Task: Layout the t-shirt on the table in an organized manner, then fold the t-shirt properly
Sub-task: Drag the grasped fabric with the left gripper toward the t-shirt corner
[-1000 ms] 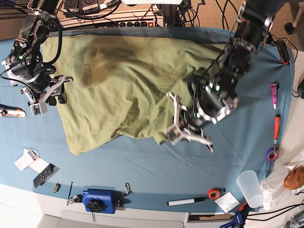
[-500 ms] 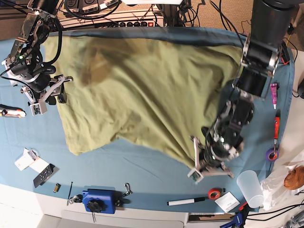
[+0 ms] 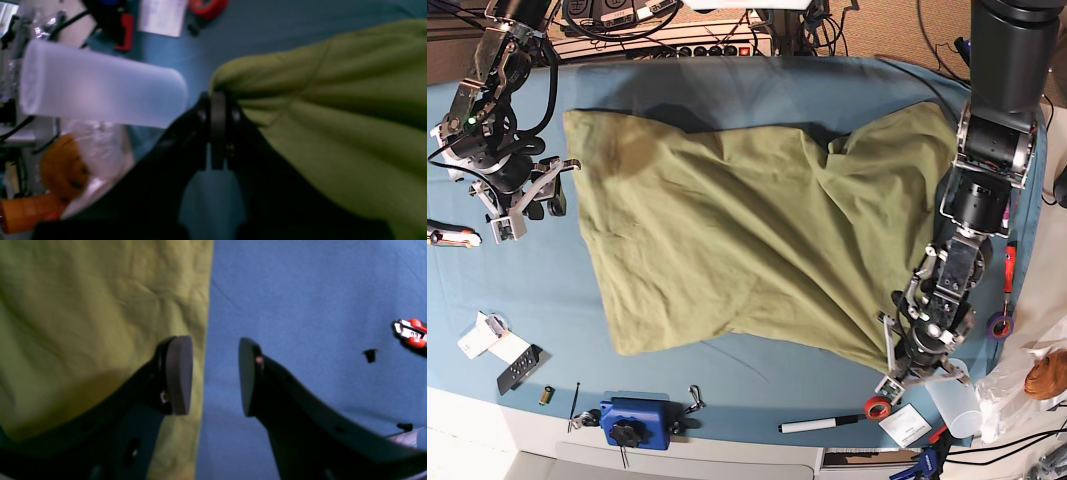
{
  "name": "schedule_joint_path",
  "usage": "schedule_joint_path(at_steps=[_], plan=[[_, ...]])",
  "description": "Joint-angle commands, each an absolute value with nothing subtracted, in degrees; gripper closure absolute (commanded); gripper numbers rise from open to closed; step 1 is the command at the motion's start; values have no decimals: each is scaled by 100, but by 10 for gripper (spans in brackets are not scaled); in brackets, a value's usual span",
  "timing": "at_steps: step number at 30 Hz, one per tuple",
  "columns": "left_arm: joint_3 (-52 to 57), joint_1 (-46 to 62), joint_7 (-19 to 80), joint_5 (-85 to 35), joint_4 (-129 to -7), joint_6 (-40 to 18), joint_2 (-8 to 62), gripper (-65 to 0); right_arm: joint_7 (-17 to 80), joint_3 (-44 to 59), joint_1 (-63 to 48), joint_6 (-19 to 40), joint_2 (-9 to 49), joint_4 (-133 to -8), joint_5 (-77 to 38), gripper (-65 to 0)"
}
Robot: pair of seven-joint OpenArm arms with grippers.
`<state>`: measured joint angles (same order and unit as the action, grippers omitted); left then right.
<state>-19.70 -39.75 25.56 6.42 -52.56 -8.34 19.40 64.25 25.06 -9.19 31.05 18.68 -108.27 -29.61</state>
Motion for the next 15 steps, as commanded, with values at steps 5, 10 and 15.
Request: schedule_joint_path(at_steps=[5, 10, 15], plan=[[-1933, -4359, 2147, 532, -5345, -720, 1981, 0, 6208, 2539, -856, 3081, 1953, -10908, -2995, -232], [-1933, -4515, 2152, 532, -5341, -257, 1981, 0, 6071, 2539, -856, 3081, 1953, -10908, -2993, -232], [-1933, -4394, 2228, 528, -5341, -272, 1966, -177, 5986, 2556, -856, 3083, 1955, -10908, -2991, -234]])
